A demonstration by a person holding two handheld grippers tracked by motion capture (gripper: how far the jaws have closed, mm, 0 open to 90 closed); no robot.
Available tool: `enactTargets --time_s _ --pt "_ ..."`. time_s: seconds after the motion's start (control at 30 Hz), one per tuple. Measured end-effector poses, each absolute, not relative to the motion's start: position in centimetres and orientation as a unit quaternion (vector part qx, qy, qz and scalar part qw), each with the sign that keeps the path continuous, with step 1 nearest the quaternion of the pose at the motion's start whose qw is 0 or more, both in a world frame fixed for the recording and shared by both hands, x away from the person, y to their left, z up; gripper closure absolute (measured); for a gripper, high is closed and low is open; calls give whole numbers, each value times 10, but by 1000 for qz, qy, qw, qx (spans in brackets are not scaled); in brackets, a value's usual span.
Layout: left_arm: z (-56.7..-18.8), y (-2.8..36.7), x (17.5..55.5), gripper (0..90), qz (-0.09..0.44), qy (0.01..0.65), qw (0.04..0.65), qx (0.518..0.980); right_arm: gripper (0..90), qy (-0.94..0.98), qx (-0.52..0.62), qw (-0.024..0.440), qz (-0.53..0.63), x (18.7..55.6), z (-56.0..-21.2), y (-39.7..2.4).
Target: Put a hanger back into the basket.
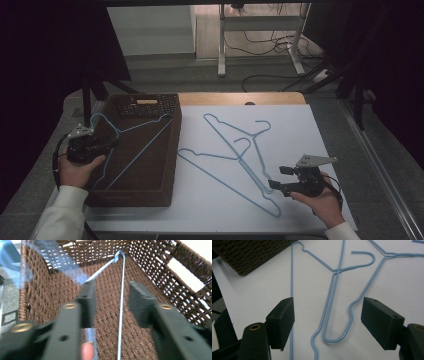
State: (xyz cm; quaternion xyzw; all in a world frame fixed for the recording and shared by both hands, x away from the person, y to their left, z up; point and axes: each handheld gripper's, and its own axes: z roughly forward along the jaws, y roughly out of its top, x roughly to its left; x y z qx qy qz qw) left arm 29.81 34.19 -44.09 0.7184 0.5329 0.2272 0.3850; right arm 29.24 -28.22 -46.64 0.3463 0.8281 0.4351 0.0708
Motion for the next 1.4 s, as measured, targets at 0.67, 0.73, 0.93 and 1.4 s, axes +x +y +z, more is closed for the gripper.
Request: enactTargets --time_s 0.67,0.73,0.93,1.4 --pt "-421 254 260 149 103 397 479 776 254 830 343 74 434 295 -465 -276" --pt "-422 243 257 147 96 386 480 782 251 830 343 74 434 294 -465 -275" --pt "-427 224 250 149 100 372 469 794 230 832 340 79 431 290 -463 -269" --pt "-433 209 241 147 111 369 449 807 219 827 350 87 430 285 -461 -265"
